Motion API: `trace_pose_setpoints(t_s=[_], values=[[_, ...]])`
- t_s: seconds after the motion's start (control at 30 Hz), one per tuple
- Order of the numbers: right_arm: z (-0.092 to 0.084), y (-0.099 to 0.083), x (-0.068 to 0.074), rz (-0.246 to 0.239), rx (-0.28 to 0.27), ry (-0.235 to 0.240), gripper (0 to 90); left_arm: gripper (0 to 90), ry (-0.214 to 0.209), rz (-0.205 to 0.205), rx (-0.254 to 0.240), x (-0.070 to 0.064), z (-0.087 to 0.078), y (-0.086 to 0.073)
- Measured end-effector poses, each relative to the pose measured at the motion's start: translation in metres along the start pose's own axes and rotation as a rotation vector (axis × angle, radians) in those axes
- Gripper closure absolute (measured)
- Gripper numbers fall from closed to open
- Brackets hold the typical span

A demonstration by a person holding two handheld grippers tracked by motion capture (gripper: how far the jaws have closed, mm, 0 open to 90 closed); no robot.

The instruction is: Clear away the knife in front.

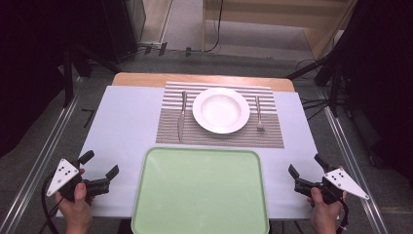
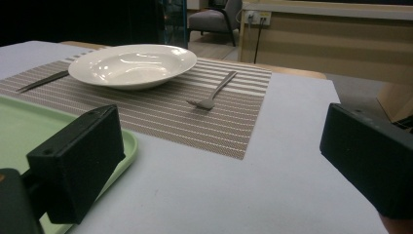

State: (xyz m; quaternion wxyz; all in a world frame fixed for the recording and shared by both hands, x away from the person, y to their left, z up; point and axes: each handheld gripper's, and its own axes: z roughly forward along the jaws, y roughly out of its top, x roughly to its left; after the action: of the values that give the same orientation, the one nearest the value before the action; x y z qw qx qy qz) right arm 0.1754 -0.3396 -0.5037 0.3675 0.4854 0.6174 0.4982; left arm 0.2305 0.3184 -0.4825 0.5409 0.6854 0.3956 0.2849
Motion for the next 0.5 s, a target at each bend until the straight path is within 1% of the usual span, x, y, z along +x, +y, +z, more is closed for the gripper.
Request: trace_pose_setpoints(t_s=[0.03,0.07,0.1,0.13,0.17,0.2,0.23,0.27,0.33,0.37,0.4,0.43,0.47,0.5], values=[[0.0,0.0,0.0,-0.002,0.001,-0.004,1.0,0.0,-0.024,-0.008,0.001,0.001,0.0,0.0],[0.0,0.0,0.0,-0.002,0.001,-0.004,1.0,0.0,-0.024,-0.008,0.001,0.001,0.0,0.0],[0.0,0.0,0.001,-0.004,-0.001,-0.001,1.0,0.0,-0.073,-0.025,0.005,0.001,0.001,0.0],[0.0,0.0,0.001,-0.004,-0.001,-0.001,1.0,0.0,-0.073,-0.025,0.005,0.001,0.001,0.0],[-0.001,0.001,0.001,0.004,-0.002,0.0,1.0,0.0,-0.085,-0.021,0.009,0.002,0.001,0.001],[-0.001,0.001,0.001,0.004,-0.002,0.0,1.0,0.0,-0.076,-0.022,0.013,0.001,0.001,0.001],[-0.001,0.001,0.001,0.003,-0.002,0.002,1.0,0.0,-0.078,-0.026,0.017,0.0,0.002,0.003],[-0.001,0.001,0.001,0.002,-0.004,0.003,1.0,0.0,-0.056,-0.018,0.022,-0.004,0.004,0.005],[-0.001,0.001,0.001,0.0,-0.004,0.005,1.0,0.0,-0.048,-0.017,0.015,-0.007,0.004,0.007],[-0.001,0.002,0.001,-0.006,-0.011,0.008,1.0,0.0,-0.05,-0.016,0.014,-0.009,0.005,0.009],[-0.002,0.002,0.002,0.006,-0.006,0.008,1.0,0.0,-0.05,-0.006,0.016,-0.011,0.006,0.012],[-0.002,0.002,0.002,-0.009,-0.012,0.009,1.0,0.0,-0.051,-0.001,0.016,-0.013,0.007,0.014],[-0.002,0.002,0.002,-0.013,-0.012,0.012,1.0,0.0,-0.056,0.004,0.013,-0.015,0.009,0.017],[-0.002,0.002,0.003,-0.008,-0.006,0.012,1.0,0.0,-0.077,0.01,0.019,-0.019,0.013,0.022]])
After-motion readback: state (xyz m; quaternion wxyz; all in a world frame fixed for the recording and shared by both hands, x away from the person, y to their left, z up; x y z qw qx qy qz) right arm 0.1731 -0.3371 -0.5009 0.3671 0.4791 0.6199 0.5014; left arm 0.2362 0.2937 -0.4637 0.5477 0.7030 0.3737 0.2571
